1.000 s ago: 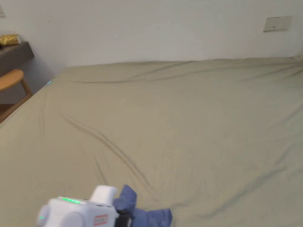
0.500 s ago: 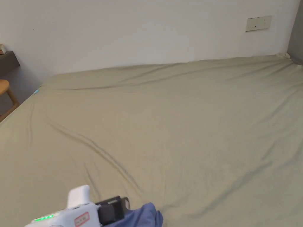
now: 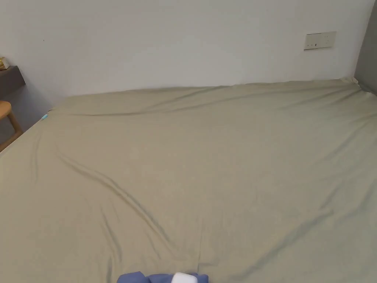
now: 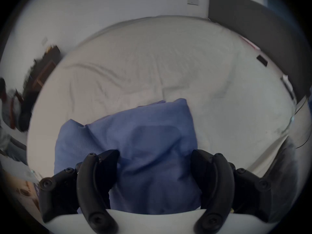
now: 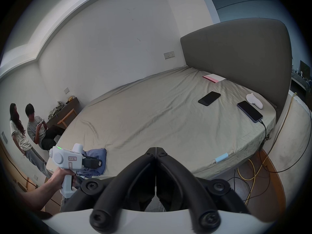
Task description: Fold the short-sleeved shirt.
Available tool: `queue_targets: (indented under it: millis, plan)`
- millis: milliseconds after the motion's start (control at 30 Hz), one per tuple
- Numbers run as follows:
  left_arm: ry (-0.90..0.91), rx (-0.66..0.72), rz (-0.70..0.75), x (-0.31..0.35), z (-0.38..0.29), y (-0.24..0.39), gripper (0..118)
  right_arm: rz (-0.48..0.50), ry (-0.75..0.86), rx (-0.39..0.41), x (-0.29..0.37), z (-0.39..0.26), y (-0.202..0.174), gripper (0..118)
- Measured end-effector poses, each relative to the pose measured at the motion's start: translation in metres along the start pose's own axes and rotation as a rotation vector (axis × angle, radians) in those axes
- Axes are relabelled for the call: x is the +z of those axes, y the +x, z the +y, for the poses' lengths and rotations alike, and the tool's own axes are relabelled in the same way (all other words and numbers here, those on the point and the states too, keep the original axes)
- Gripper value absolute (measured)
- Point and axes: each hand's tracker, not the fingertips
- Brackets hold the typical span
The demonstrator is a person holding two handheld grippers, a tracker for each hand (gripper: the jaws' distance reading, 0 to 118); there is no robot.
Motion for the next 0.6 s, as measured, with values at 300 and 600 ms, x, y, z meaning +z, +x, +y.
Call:
queue_targets:
  millis: [300,600]
  plan:
    - [0.189,0.558,-0.429,0.069,-0.015,-0.121,96,0.01,0.016,0.029,-0.005,0.013,-0.003,1]
    - [0.408,0.678,-0.383,0.161,-0.08,-0.254,0,0.277,0.058,0.185,-0.059,0.047,-0.091,1]
